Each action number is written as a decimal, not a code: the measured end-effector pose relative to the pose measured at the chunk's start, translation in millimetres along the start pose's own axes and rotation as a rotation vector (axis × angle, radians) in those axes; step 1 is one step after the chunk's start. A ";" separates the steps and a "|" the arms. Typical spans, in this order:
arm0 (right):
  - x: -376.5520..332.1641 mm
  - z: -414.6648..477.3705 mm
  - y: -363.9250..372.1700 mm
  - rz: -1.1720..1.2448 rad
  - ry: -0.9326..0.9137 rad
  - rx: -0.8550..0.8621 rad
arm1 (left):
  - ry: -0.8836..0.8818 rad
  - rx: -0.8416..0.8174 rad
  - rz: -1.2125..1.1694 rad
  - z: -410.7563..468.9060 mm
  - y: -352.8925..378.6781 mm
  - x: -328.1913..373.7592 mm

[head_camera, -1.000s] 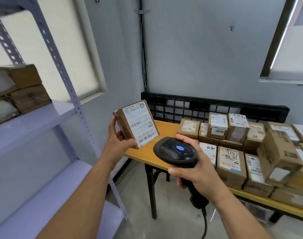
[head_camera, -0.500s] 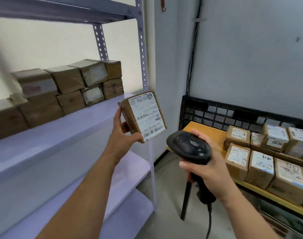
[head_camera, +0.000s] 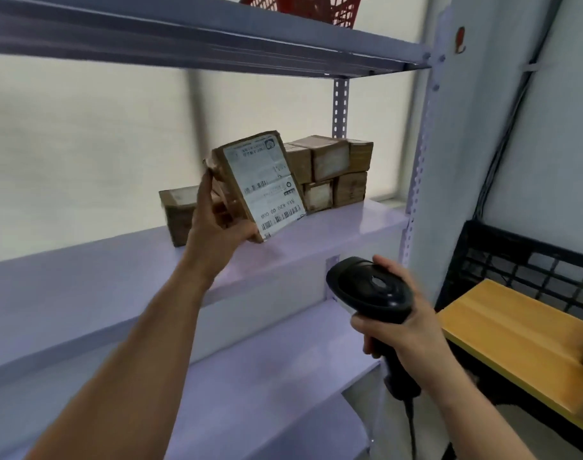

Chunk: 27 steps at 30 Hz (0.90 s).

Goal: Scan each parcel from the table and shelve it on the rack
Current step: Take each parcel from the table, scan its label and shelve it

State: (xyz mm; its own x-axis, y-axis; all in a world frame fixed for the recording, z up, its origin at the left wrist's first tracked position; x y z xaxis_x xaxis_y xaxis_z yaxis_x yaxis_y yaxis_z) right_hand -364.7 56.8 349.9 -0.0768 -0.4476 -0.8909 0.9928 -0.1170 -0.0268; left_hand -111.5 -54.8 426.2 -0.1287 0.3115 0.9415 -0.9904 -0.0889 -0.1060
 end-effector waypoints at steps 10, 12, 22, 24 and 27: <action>16.5 31.2 42.0 0.026 0.032 -0.084 | -0.173 0.097 0.010 89.2 -80.0 7.3; 18.7 36.4 40.0 0.025 0.036 -0.074 | -0.223 0.094 0.008 105.9 -82.6 5.3; 34.7 48.9 30.6 0.017 0.053 -0.036 | -0.261 0.205 0.161 147.1 -77.5 -9.1; 37.4 49.2 30.0 0.013 0.054 -0.036 | -0.240 0.174 0.225 143.4 -76.4 -12.3; 40.2 48.4 29.1 0.010 0.054 -0.040 | -0.204 0.150 0.364 139.6 -71.4 -18.5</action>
State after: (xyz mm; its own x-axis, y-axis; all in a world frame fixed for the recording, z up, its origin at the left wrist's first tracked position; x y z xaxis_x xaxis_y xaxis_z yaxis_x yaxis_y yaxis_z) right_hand -343.4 -7.5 335.3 -0.0624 -0.3997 -0.9145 0.9965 -0.0767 -0.0345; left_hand -31.3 -186.3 461.0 -0.4407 0.0429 0.8967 -0.8619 -0.2995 -0.4092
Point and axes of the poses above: each hand's wrist, its own z-axis towards the middle knuckle, its own y-axis out of the palm, x = y × z, the point moved 2 cm from there along z, towards the middle knuckle, and after that the axes turned 8 degrees about -y, right-handed, at the moved point
